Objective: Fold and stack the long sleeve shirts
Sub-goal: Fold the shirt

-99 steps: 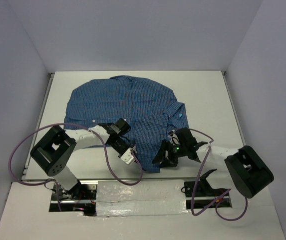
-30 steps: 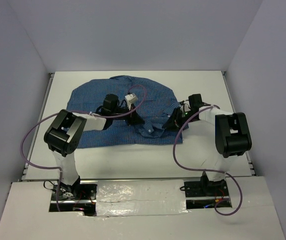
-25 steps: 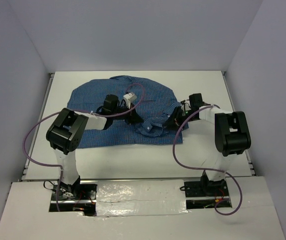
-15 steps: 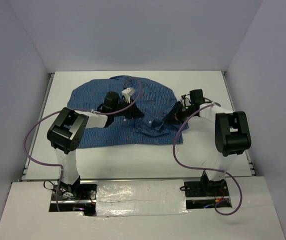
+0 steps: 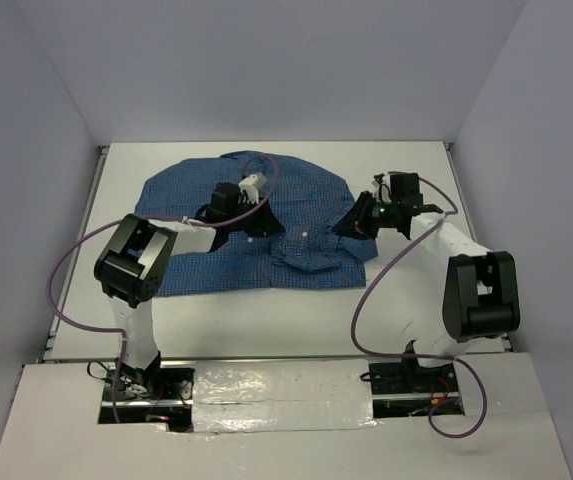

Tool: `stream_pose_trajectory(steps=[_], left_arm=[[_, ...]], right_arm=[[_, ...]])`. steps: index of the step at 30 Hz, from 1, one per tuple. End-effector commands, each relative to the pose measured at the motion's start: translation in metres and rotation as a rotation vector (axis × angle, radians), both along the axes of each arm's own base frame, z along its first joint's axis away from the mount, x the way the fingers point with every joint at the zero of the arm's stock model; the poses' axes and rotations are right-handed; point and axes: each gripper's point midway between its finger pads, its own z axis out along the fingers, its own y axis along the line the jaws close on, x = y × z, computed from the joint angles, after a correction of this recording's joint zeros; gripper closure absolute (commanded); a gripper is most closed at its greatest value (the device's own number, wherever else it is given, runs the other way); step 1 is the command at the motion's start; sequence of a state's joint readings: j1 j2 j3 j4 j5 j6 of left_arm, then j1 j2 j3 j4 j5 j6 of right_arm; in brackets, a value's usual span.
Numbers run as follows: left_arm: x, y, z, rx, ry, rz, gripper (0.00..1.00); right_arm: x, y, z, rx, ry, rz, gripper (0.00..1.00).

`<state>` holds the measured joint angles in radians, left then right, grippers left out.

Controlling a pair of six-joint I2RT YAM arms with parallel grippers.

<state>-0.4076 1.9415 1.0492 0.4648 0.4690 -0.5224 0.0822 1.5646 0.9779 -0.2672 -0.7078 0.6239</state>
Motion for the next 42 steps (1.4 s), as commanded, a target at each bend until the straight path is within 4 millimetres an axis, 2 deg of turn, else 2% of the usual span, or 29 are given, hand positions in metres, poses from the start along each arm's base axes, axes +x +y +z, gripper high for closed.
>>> stream_pose_trajectory(steps=[1, 2, 4, 6, 9, 10, 12, 13, 14, 16, 17, 19, 21, 22, 23, 26, 28, 32, 34, 35, 38, 40, 42], left_arm=[[0.015, -0.003, 0.022, 0.006, -0.087, -0.009, 0.59], [0.016, -0.002, 0.026, 0.022, -0.121, -0.026, 0.59], [0.017, 0.0, 0.028, 0.047, -0.146, -0.036, 0.59], [0.017, 0.003, 0.032, 0.087, -0.183, -0.059, 0.59], [0.013, 0.006, 0.039, 0.125, -0.236, -0.099, 0.56], [0.012, 0.007, 0.048, 0.141, -0.284, -0.118, 0.55], [-0.002, 0.003, 0.052, 0.142, -0.322, -0.187, 0.52], [-0.008, 0.002, 0.066, 0.154, -0.397, -0.228, 0.51], [-0.021, 0.001, 0.062, 0.154, -0.415, -0.28, 0.51], [-0.038, -0.007, 0.08, 0.17, -0.562, -0.366, 0.51], [-0.057, -0.013, 0.075, 0.155, -0.58, -0.43, 0.51], [-0.071, -0.021, 0.079, 0.141, -0.644, -0.495, 0.51], [-0.084, -0.032, 0.069, 0.142, -0.623, -0.549, 0.5], [-0.087, -0.033, 0.053, 0.164, -0.579, -0.562, 0.5], [-0.092, -0.039, 0.045, 0.175, -0.568, -0.581, 0.49], [-0.097, -0.043, 0.017, 0.255, -0.573, -0.605, 0.48], [-0.092, -0.04, 0.001, 0.338, -0.596, -0.596, 0.47], [-0.1, -0.035, -0.025, 0.448, -0.634, -0.652, 0.49], [-0.108, -0.034, -0.029, 0.462, -0.658, -0.708, 0.5], [-0.115, -0.032, -0.035, 0.468, -0.649, -0.737, 0.5], [-0.128, -0.033, -0.033, 0.469, -0.687, -0.813, 0.51], [-0.137, -0.036, -0.023, 0.447, -0.725, -0.87, 0.51], [-0.145, -0.038, -0.003, 0.422, -0.786, -0.916, 0.5]], right_arm=[[-0.01, -0.007, -0.006, -0.092, -0.045, -0.001, 0.74], [-0.016, -0.008, -0.015, -0.119, -0.026, 0.006, 0.82], [-0.03, -0.001, -0.029, -0.111, 0.014, 0.034, 0.89], [-0.031, 0.009, -0.029, -0.088, 0.004, 0.056, 0.96], [-0.015, 0.03, -0.025, -0.087, -0.037, 0.103, 0.99], [-0.013, 0.04, -0.022, -0.082, -0.055, 0.129, 0.99], [-0.008, 0.051, -0.022, -0.071, -0.063, 0.158, 0.99], [-0.003, 0.061, -0.015, -0.06, -0.092, 0.175, 0.99], [-0.002, 0.066, -0.016, -0.057, -0.095, 0.181, 0.99], [0.001, 0.075, -0.023, -0.052, -0.085, 0.185, 0.99], [0.003, 0.076, -0.035, -0.057, -0.055, 0.177, 0.99], [0.009, 0.077, -0.045, -0.047, -0.028, 0.15, 0.99], [0.014, 0.078, -0.062, -0.056, 0.0, 0.137, 0.99], [0.018, 0.079, -0.065, -0.061, 0.002, 0.127, 1.0], [0.019, 0.079, -0.076, -0.069, 0.027, 0.125, 1.0], [0.026, 0.08, -0.085, -0.071, 0.041, 0.115, 1.0], [0.028, 0.08, -0.087, -0.072, 0.044, 0.109, 1.0], [0.03, 0.078, -0.079, -0.076, 0.024, 0.098, 0.98], [0.031, 0.078, -0.072, -0.086, 0.008, 0.108, 0.95], [0.034, 0.077, -0.063, -0.091, -0.017, 0.108, 0.94], [0.03, 0.069, -0.052, -0.143, -0.05, 0.119, 0.85], [0.021, 0.062, -0.044, -0.181, -0.069, 0.127, 0.76], [0.01, 0.054, -0.036, -0.205, -0.081, 0.13, 0.68]])
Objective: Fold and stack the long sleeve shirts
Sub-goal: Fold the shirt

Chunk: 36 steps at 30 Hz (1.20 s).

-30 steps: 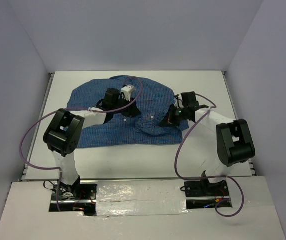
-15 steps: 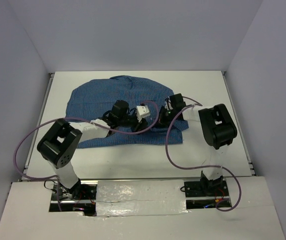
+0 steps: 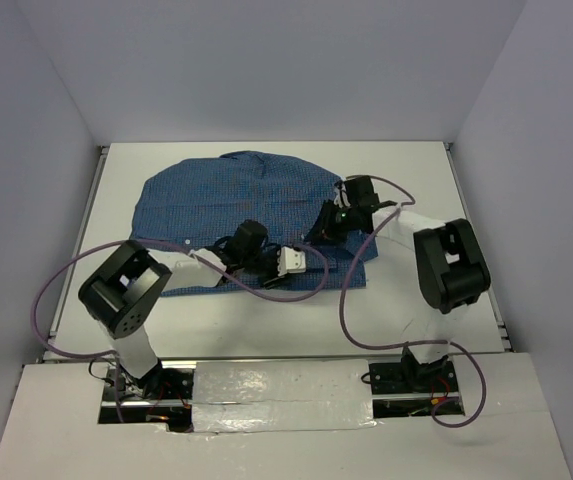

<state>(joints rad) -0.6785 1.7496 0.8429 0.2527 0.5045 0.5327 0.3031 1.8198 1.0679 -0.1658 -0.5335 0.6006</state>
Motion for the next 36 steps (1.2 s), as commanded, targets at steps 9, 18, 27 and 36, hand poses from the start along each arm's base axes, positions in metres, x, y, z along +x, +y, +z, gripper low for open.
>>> stream_pose_trajectory(steps=[9, 18, 27, 36], left_arm=[[0.007, -0.003, 0.113, -0.157, -0.251, -0.113, 0.48], [0.024, 0.008, 0.047, 0.155, -0.339, -0.365, 0.25], [0.007, 0.026, 0.009, 0.255, -0.35, -0.507, 0.29], [0.003, 0.025, -0.004, 0.281, -0.352, -0.49, 0.58]], right_arm=[[-0.043, -0.042, 0.023, -0.032, 0.002, -0.072, 0.53], [-0.038, -0.057, -0.001, -0.041, 0.067, -0.115, 0.49], [-0.056, -0.064, -0.018, -0.085, 0.113, -0.102, 0.48], [-0.059, -0.073, -0.028, -0.175, 0.118, -0.093, 0.47]])
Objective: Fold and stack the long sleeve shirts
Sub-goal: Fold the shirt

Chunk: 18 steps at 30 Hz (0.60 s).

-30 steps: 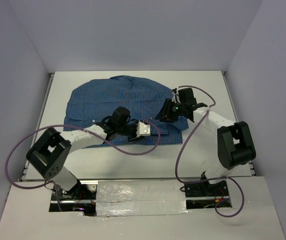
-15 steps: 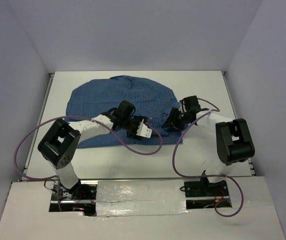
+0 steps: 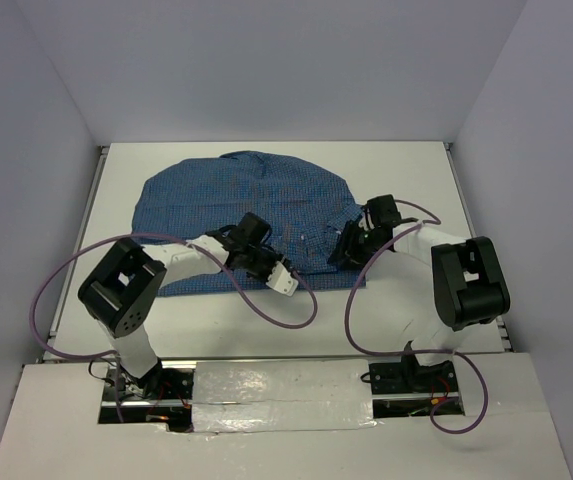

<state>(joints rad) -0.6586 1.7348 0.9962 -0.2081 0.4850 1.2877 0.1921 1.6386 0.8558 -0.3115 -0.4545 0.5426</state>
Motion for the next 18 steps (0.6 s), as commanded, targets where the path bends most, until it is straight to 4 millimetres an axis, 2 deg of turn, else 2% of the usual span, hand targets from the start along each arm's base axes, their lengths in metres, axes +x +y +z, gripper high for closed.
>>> stream_pose_trajectory(steps=[1, 5, 8, 9, 10, 11, 13, 16, 18], left_arm=[[-0.004, -0.002, -0.01, 0.006, -0.003, -0.023, 0.59], [-0.005, -0.006, -0.007, -0.02, 0.018, 0.0, 0.69], [-0.003, -0.011, -0.003, -0.047, 0.035, 0.027, 0.74], [-0.001, -0.014, 0.001, -0.061, 0.03, 0.034, 0.77], [0.001, -0.014, 0.002, -0.066, 0.03, 0.045, 0.8], [0.002, -0.015, 0.004, -0.072, 0.034, 0.06, 0.9], [0.004, -0.015, 0.005, -0.079, 0.026, 0.071, 1.0], [0.002, -0.011, 0.008, -0.071, 0.032, 0.059, 1.0], [-0.001, -0.013, 0.017, -0.094, 0.061, 0.033, 1.0]], right_arm=[[-0.002, -0.002, -0.007, -0.047, 0.001, 0.026, 0.47], [-0.005, 0.019, -0.009, 0.018, 0.004, 0.075, 0.53], [-0.004, 0.027, -0.011, 0.057, 0.014, 0.073, 0.64], [-0.003, 0.028, -0.01, 0.062, 0.01, 0.069, 0.74], [-0.003, 0.027, -0.008, 0.061, 0.002, 0.065, 0.78], [-0.003, 0.026, -0.006, 0.056, -0.003, 0.063, 0.82], [-0.004, 0.021, -0.002, 0.028, -0.018, 0.064, 0.92], [-0.009, 0.019, 0.007, 0.016, -0.026, 0.078, 0.99], [-0.014, 0.019, 0.014, 0.023, -0.028, 0.091, 1.0]])
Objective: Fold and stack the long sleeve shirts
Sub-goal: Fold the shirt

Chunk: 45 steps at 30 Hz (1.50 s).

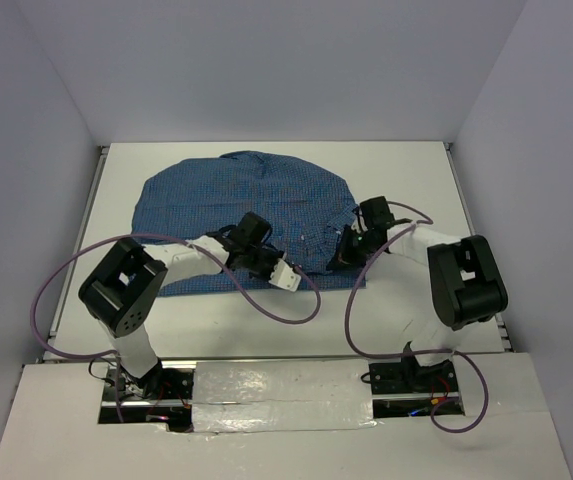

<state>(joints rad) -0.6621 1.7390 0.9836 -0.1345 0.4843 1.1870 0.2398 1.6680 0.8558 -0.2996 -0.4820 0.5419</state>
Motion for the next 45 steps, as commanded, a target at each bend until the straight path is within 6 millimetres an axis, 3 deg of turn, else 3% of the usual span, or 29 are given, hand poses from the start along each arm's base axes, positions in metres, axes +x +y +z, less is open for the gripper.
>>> stream_pose_trajectory(steps=[1, 8, 14, 17, 21, 22, 23, 26, 28, 30, 35, 37, 38, 40, 41, 43, 44, 45], left_arm=[[-0.009, -0.001, 0.015, -0.041, 0.078, -0.037, 1.0], [-0.027, 0.01, 0.033, -0.063, 0.163, -0.164, 1.0], [-0.046, 0.011, 0.03, -0.077, 0.198, -0.253, 1.0], [-0.045, 0.007, 0.028, -0.093, 0.192, -0.243, 1.0], [-0.05, -0.001, 0.024, -0.089, 0.186, -0.236, 0.92], [-0.05, -0.002, 0.022, -0.084, 0.177, -0.235, 0.88], [-0.05, -0.002, 0.022, -0.084, 0.18, -0.222, 0.71], [-0.05, 0.0, 0.025, -0.073, 0.189, -0.188, 0.49], [-0.047, 0.003, 0.03, -0.074, 0.207, -0.139, 0.41], [-0.044, 0.003, 0.047, -0.107, 0.208, -0.104, 0.39], [-0.043, 0.006, 0.108, -0.235, 0.269, 0.067, 0.35], [-0.032, 0.017, 0.131, -0.299, 0.337, 0.261, 0.36], [-0.024, 0.024, 0.136, -0.321, 0.365, 0.362, 0.36], [-0.001, 0.052, 0.144, -0.389, 0.479, 0.656, 0.38], [0.009, 0.068, 0.14, -0.386, 0.492, 0.771, 0.4], [0.016, 0.099, 0.128, -0.371, 0.582, 0.977, 0.42], [0.018, 0.111, 0.122, -0.358, 0.593, 1.048, 0.43], [0.019, 0.128, 0.117, -0.366, 0.627, 1.14, 0.46]], right_arm=[[-0.008, 0.002, 0.022, 0.016, -0.043, 0.038, 1.0], [-0.033, 0.006, 0.035, 0.074, -0.017, 0.085, 1.0], [-0.049, 0.004, 0.023, 0.083, 0.033, 0.085, 1.0], [-0.046, 0.005, 0.02, 0.088, 0.025, 0.078, 1.0], [-0.034, 0.005, 0.021, 0.069, 0.005, 0.076, 0.94], [-0.031, 0.003, 0.02, 0.055, 0.002, 0.075, 0.87], [-0.031, 0.002, 0.02, 0.044, -0.001, 0.081, 0.73], [-0.03, -0.003, 0.02, 0.01, -0.004, 0.083, 0.56], [-0.032, -0.009, 0.025, -0.015, -0.02, 0.089, 0.48], [-0.031, -0.019, 0.032, -0.062, -0.049, 0.067, 0.4], [-0.025, -0.04, 0.059, -0.11, -0.132, -0.035, 0.31], [-0.025, -0.054, 0.069, -0.118, -0.162, -0.101, 0.3], [-0.024, -0.059, 0.075, -0.115, -0.187, -0.129, 0.3], [-0.027, -0.072, 0.069, -0.103, -0.177, -0.189, 0.3], [-0.025, -0.076, 0.072, -0.096, -0.203, -0.213, 0.31], [-0.025, -0.079, 0.071, -0.1, -0.222, -0.231, 0.47], [-0.019, -0.076, 0.084, -0.086, -0.285, -0.229, 0.58], [-0.011, -0.067, 0.103, -0.063, -0.369, -0.206, 0.75]])
